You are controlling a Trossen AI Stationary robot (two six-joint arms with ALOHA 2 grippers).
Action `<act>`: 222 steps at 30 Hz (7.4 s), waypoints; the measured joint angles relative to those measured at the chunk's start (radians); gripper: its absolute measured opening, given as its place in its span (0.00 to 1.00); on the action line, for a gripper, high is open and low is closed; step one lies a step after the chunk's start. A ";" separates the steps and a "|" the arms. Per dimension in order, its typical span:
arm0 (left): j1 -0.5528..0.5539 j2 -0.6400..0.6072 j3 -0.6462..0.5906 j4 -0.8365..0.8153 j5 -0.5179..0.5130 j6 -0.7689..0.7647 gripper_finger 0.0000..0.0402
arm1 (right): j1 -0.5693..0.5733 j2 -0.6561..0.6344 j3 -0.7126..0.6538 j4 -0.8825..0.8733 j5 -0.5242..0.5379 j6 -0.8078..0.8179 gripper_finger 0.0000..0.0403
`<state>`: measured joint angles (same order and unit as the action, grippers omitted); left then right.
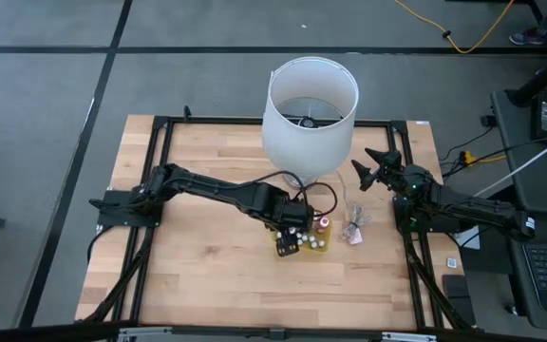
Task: Pick & Place food coloring
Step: Return to Home Position
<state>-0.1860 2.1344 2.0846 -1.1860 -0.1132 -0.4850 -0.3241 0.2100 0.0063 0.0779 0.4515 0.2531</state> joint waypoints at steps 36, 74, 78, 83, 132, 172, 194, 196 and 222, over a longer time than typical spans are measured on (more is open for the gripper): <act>0.033 -1.043 -1.088 0.627 0.060 0.394 0.86 | 0.000 0.000 0.000 0.000 0.000 0.000 0.88; 0.238 -2.049 -1.829 0.945 -0.315 0.404 0.86 | 0.000 0.000 0.000 0.000 0.000 0.000 0.88; 0.255 -2.111 -1.868 0.958 -0.313 0.412 0.86 | 0.000 0.000 0.000 0.000 0.000 0.000 0.88; 0.256 -2.134 -1.917 0.953 -0.254 0.404 0.86 | 0.000 0.000 0.000 0.000 0.000 0.000 0.88; 0.256 -2.091 -1.965 0.794 -0.180 0.276 0.86 | 0.000 0.000 0.000 0.000 0.000 0.000 0.88; 0.288 -2.134 -2.076 1.233 -0.097 0.457 0.86 | 0.000 0.000 0.000 0.000 0.000 0.000 0.88; 0.288 -2.134 -2.076 1.228 -0.071 0.455 0.86 | 0.000 0.000 0.000 0.000 0.000 0.000 0.88; 0.288 -2.134 -2.076 1.228 -0.071 0.455 0.86 | 0.000 0.000 0.000 0.000 0.000 0.000 0.88; 0.288 -2.134 -2.076 1.228 -0.072 0.455 0.86 | 0.000 0.000 0.000 0.000 0.000 0.000 0.88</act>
<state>0.1020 0.0006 0.0084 0.0418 -0.1848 -0.0303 -0.3237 0.2100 0.0067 0.0780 0.4515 0.2531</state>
